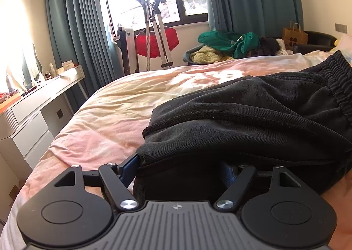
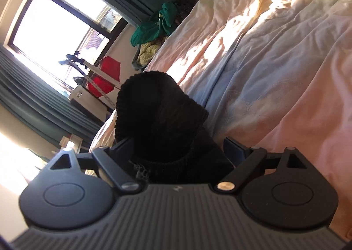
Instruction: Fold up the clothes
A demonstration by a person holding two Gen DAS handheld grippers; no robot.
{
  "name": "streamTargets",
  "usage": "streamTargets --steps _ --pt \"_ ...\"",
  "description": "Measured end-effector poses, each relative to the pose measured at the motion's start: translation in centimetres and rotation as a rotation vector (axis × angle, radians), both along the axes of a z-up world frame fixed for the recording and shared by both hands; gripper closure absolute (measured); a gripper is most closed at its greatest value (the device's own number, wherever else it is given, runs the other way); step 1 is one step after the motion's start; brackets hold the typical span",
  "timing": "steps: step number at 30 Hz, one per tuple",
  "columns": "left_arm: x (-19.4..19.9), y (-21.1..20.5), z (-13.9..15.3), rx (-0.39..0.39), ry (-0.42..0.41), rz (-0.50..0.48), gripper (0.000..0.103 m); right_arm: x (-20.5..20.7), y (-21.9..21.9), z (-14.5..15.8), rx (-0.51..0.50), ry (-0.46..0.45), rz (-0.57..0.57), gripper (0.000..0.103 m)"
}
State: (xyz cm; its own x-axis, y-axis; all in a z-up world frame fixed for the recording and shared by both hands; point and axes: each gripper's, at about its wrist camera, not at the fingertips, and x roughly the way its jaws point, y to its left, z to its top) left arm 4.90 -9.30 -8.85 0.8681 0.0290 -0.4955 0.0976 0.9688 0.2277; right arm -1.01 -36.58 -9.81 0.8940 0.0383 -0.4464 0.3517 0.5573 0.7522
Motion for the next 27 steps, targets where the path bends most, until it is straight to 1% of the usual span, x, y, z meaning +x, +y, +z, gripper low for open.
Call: streamTargets --steps 4,6,9,10,12,13,14,15,16,18,19,20,21,22,23,25,26,27 --pt "-0.2 0.1 0.1 -0.006 0.002 -0.001 0.026 -0.3 0.3 0.4 0.026 -0.059 0.065 0.012" --pt "-0.2 0.1 0.1 -0.002 0.000 -0.001 0.026 0.9 1.2 -0.1 0.047 -0.030 0.138 0.012" --pt "-0.3 0.1 0.0 -0.004 -0.001 0.000 0.025 2.6 1.8 -1.8 0.092 0.031 0.200 0.012" --pt "-0.3 0.2 0.0 -0.016 0.003 0.003 0.025 2.9 1.9 -2.1 0.085 0.041 0.195 0.012" --pt "-0.3 0.5 0.0 -0.044 0.009 0.008 0.025 3.2 1.7 -2.1 0.035 0.019 0.155 0.012" --pt "-0.3 0.6 0.1 -0.050 0.007 0.006 0.025 3.3 1.6 -2.0 -0.001 0.012 0.130 0.013" --pt "-0.4 0.6 0.1 -0.053 0.003 -0.001 0.026 3.6 1.4 -1.8 -0.036 0.015 0.114 0.016" --pt "-0.5 0.8 0.1 -0.057 -0.003 -0.008 0.027 4.0 1.2 -1.7 -0.050 0.011 0.126 0.022" --pt "-0.6 0.9 0.2 -0.065 -0.008 -0.015 0.029 4.4 1.1 -1.7 -0.060 0.005 0.142 0.034" --pt "-1.0 1.0 0.3 -0.067 -0.016 -0.030 0.036 4.9 0.9 -1.6 -0.079 0.006 0.153 0.042" --pt "-1.1 1.1 0.3 -0.069 -0.020 -0.037 0.041 5.1 0.8 -1.6 -0.086 0.001 0.156 0.051" --pt "-1.3 1.1 0.4 -0.071 -0.022 -0.045 0.048 5.2 0.6 -1.4 -0.092 -0.006 0.160 0.056" --pt "-1.5 1.3 0.6 -0.081 -0.020 -0.052 0.051 5.3 0.5 -1.3 -0.098 -0.013 0.164 0.060" --pt "-1.7 1.5 0.8 -0.091 -0.017 -0.058 0.053 5.2 0.2 -0.9 -0.104 -0.043 0.167 0.065" --pt "-1.8 1.6 1.0 -0.105 -0.005 -0.067 0.054 5.1 0.0 -0.4 -0.111 -0.078 0.170 0.067" --pt "-1.9 1.8 1.3 -0.118 0.015 -0.089 0.054 5.0 -0.6 0.5 -0.134 -0.132 0.174 0.068" --pt "-2.0 1.9 1.3 -0.117 0.023 -0.101 0.054 5.1 -0.8 0.6 -0.142 -0.131 0.179 0.068" --pt "-2.1 1.6 1.3 -0.093 0.027 -0.111 0.054 5.3 -1.1 0.2 -0.134 -0.114 0.186 0.067"
